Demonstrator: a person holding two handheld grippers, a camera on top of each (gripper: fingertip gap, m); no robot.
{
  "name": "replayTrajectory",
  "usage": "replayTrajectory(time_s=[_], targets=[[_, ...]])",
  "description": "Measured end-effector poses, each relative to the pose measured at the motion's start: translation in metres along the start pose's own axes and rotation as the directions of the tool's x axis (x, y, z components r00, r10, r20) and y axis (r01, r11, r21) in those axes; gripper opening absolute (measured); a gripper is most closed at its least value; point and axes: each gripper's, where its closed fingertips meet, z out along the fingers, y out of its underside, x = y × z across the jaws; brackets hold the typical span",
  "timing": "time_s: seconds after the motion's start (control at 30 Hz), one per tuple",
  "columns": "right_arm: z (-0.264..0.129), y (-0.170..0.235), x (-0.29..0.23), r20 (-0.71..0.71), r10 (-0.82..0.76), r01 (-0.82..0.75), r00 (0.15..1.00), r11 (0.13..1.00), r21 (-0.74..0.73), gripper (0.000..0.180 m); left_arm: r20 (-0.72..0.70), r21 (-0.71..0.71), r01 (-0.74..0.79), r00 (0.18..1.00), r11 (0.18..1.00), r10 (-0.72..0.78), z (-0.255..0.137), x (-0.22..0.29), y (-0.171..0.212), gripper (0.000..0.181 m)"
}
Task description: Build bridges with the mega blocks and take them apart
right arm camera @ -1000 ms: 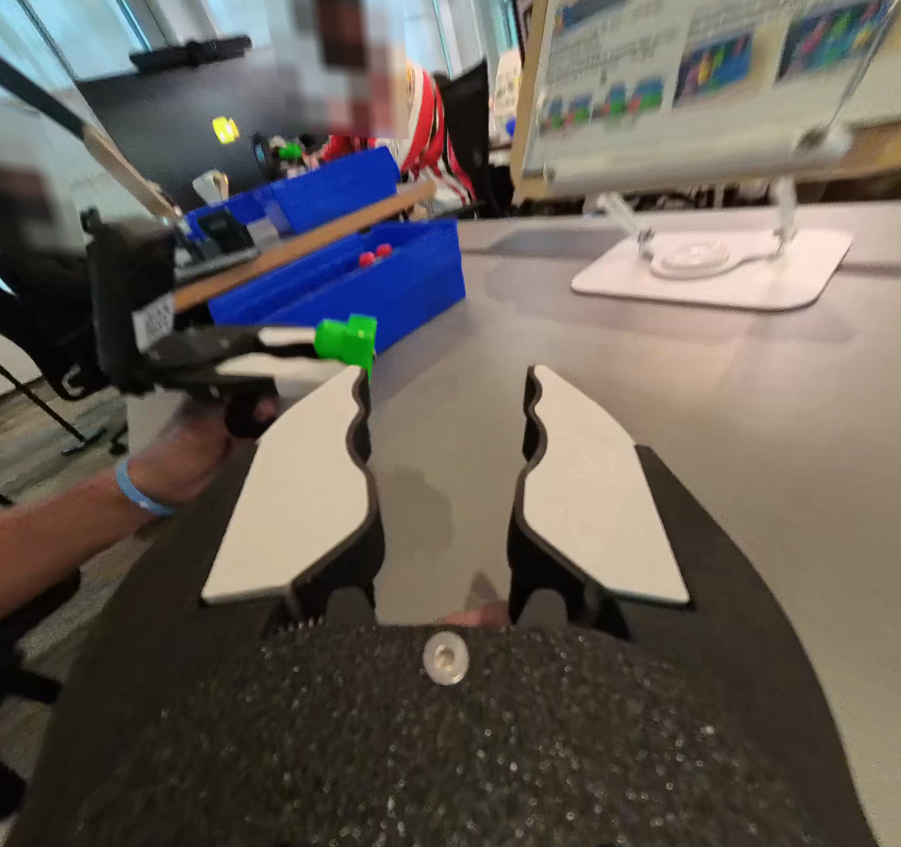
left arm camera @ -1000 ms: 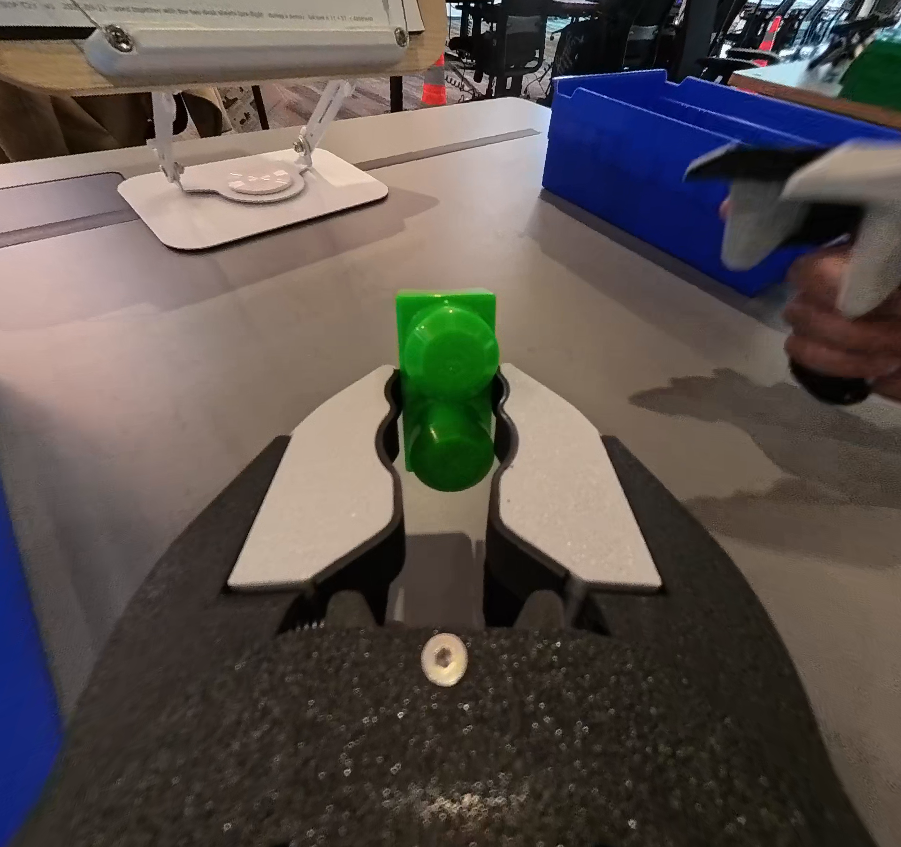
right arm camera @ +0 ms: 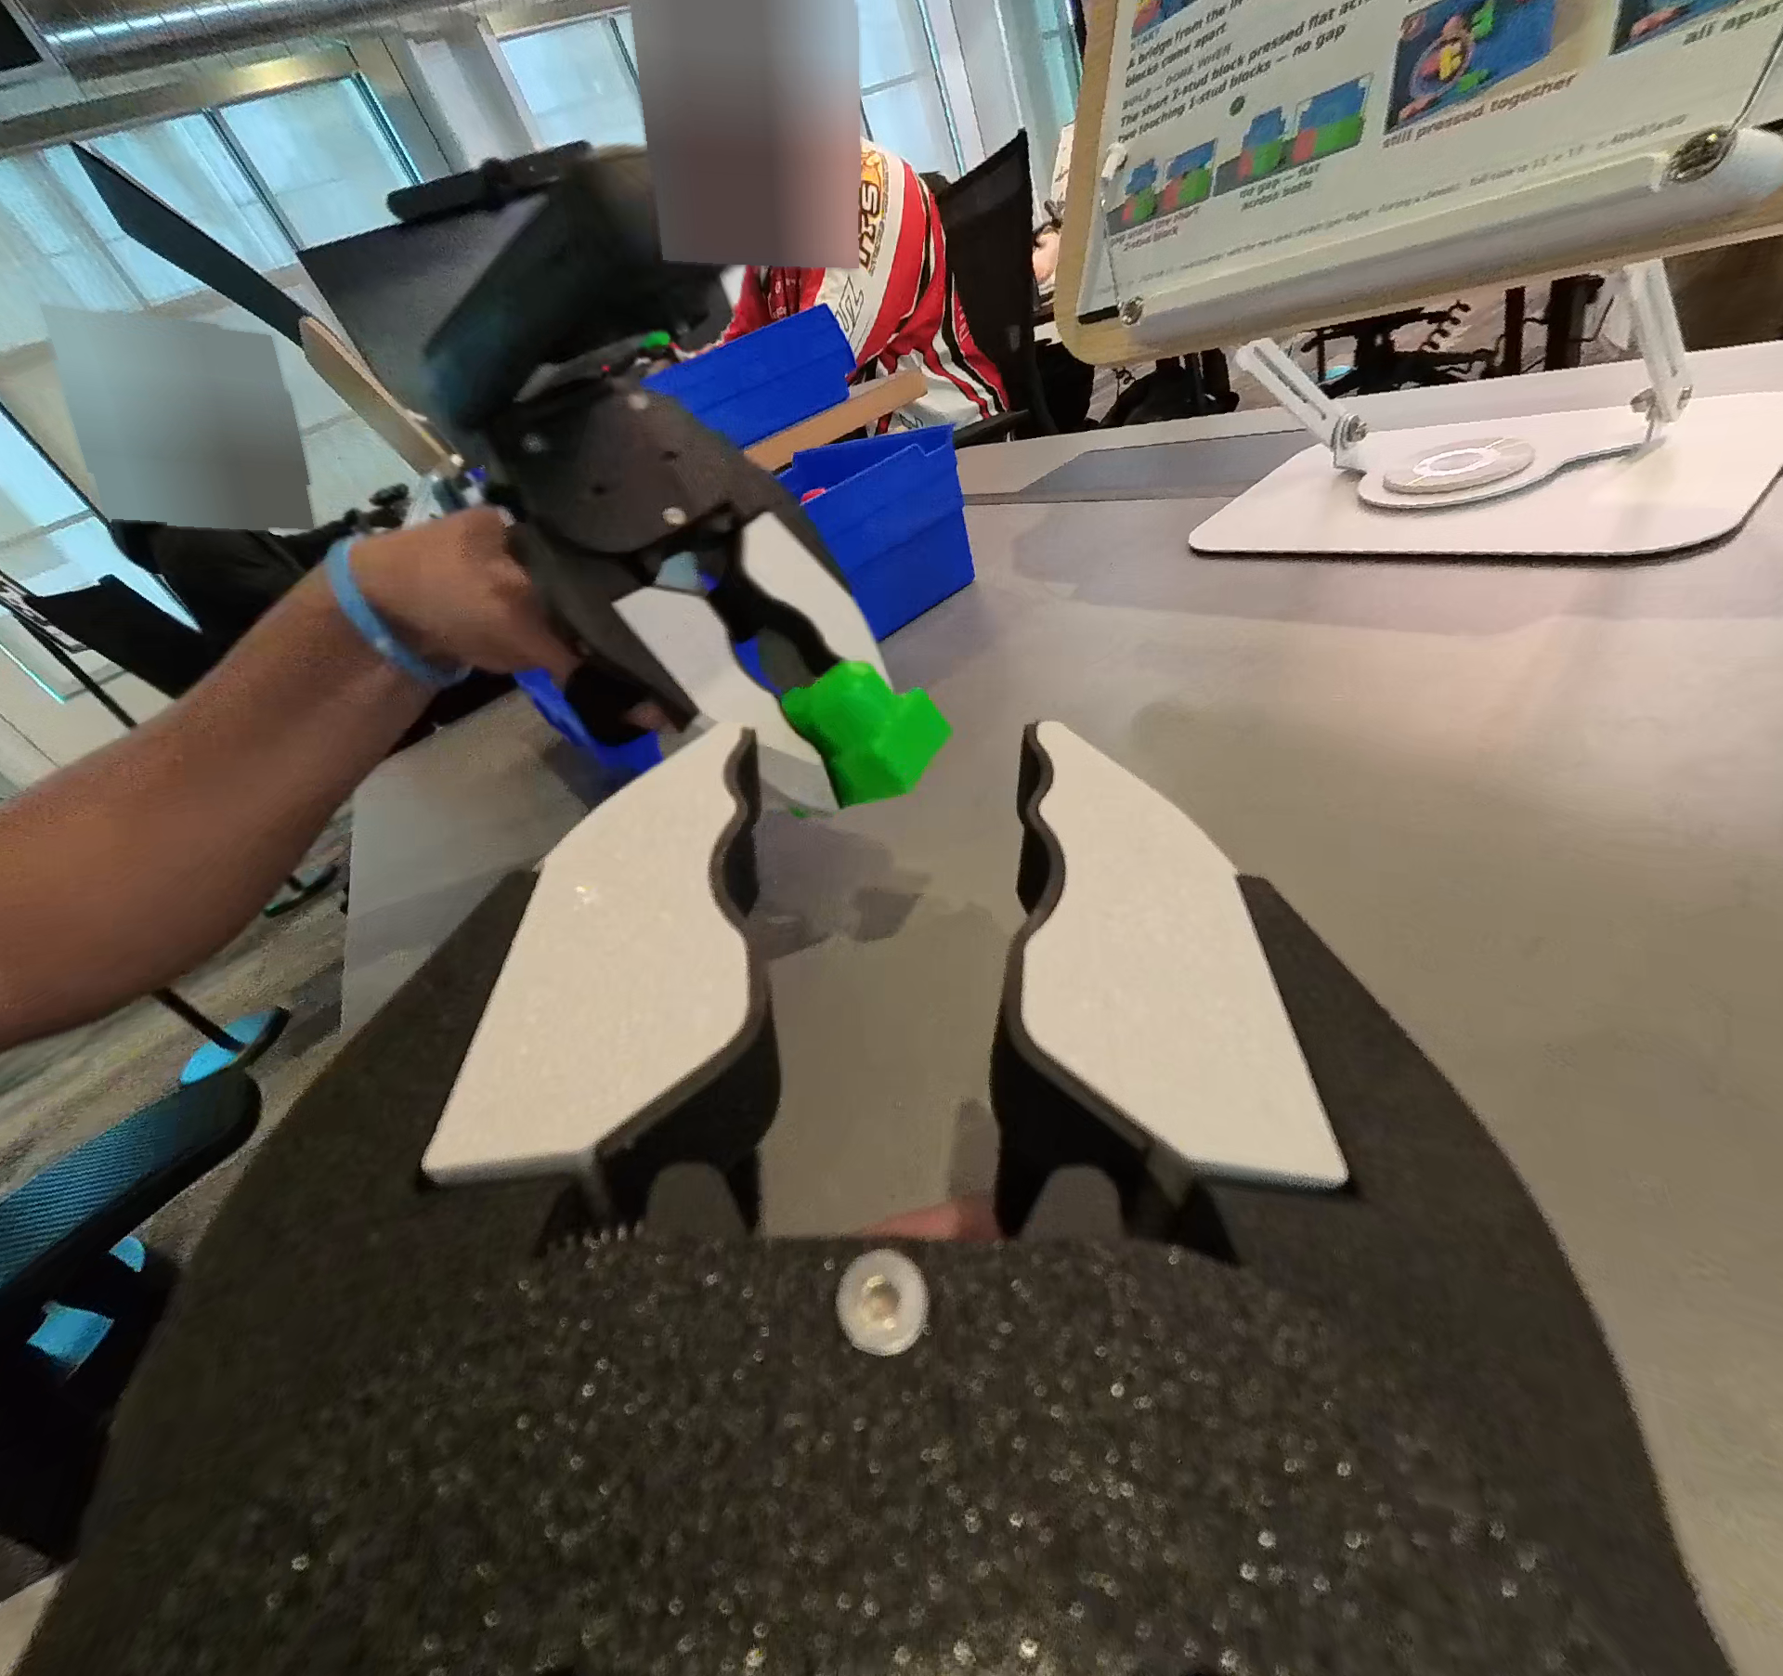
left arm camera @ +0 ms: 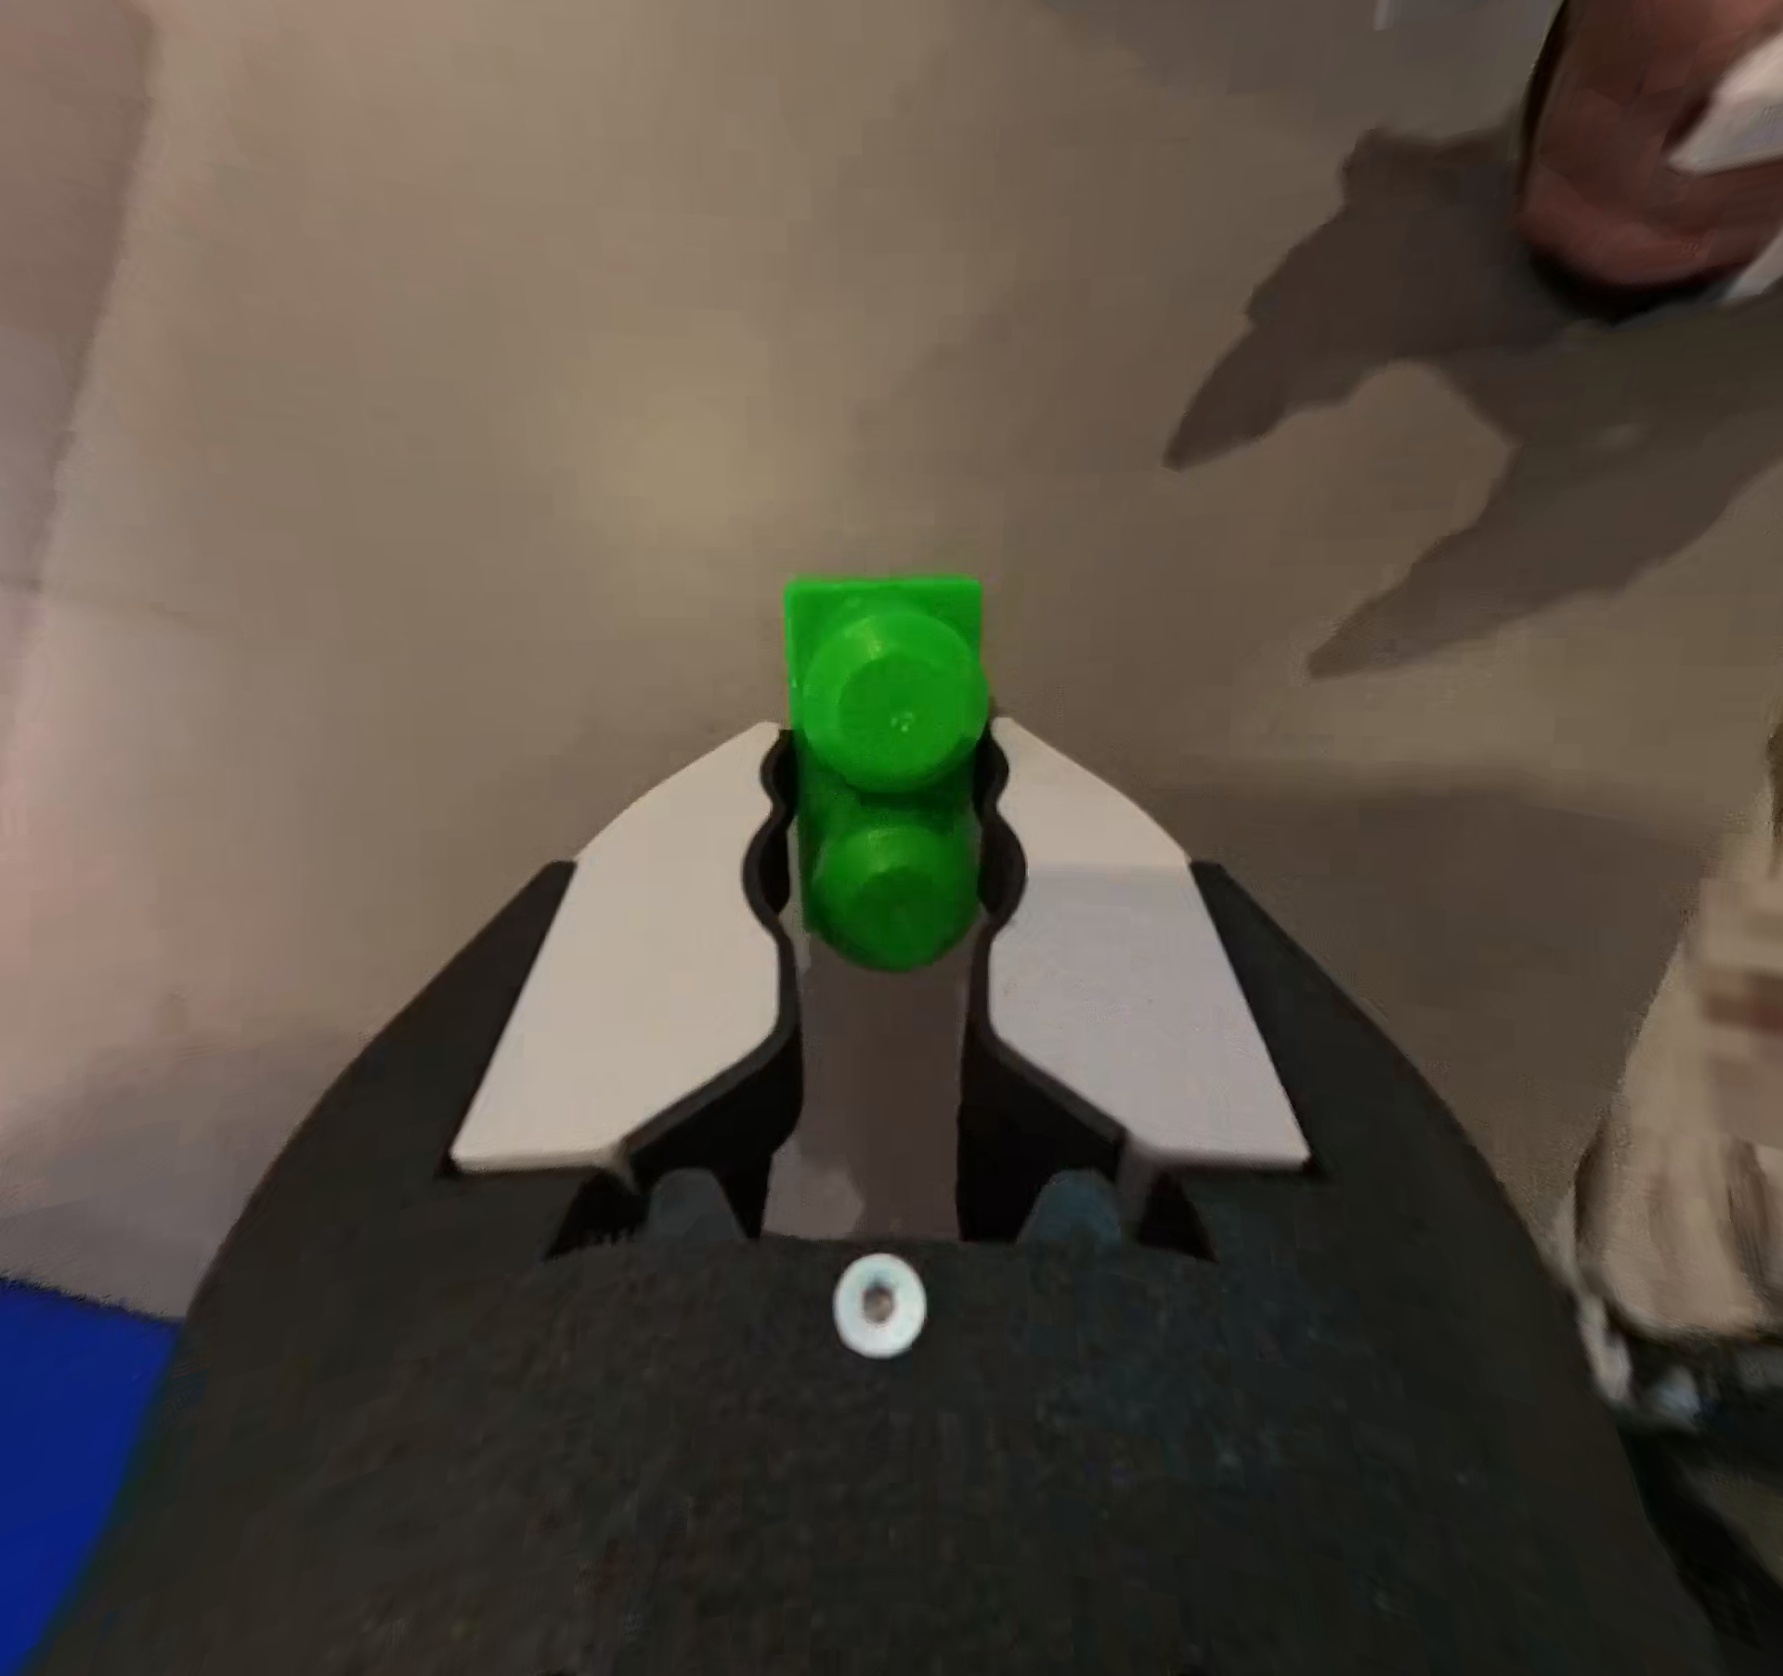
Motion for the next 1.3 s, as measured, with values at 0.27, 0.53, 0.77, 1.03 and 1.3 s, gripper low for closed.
replayTrajectory(time_s=[0.27, 0.53, 0.77, 1.03, 1.3], targets=[[-0.003, 0.0, 0.0, -0.002, -0.004, 0.004, 1.0, 1.0, 0.001, 0.05, -0.121, -0.292, -0.155, 0.985, 0.944, 0.124, 0.031, -0.013, -0.001, 0.035], [-0.006, -0.001, 0.001, 0.006, 0.019, -0.019, 1.0, 1.0, 0.003, 0.049, -0.15, -0.31, -0.202, 0.975, 0.929, 0.163, 0.044, -0.009, -0.002, 0.035], [-0.002, 0.003, 0.0, 0.01, 0.015, -0.015, 1.0, 1.0, -0.021, 0.05, -0.142, -0.275, -0.194, 0.977, 0.942, 0.16, 0.035, -0.005, 0.002, 0.051], [0.0, -0.003, -0.012, 0.065, -0.252, 0.261, 0.965, 0.934, -0.244, 0.052, 0.044, 0.564, 0.226, 0.952, 0.794, -0.303, -0.071, 0.009, -0.011, 0.048], [0.042, 0.043, 0.002, 0.465, -0.504, 0.67, 0.727, 0.376, -0.64, 0.058, 0.219, 0.746, 0.147, 0.867, 0.649, -0.448, -0.069, 0.035, 0.044, 0.044]])
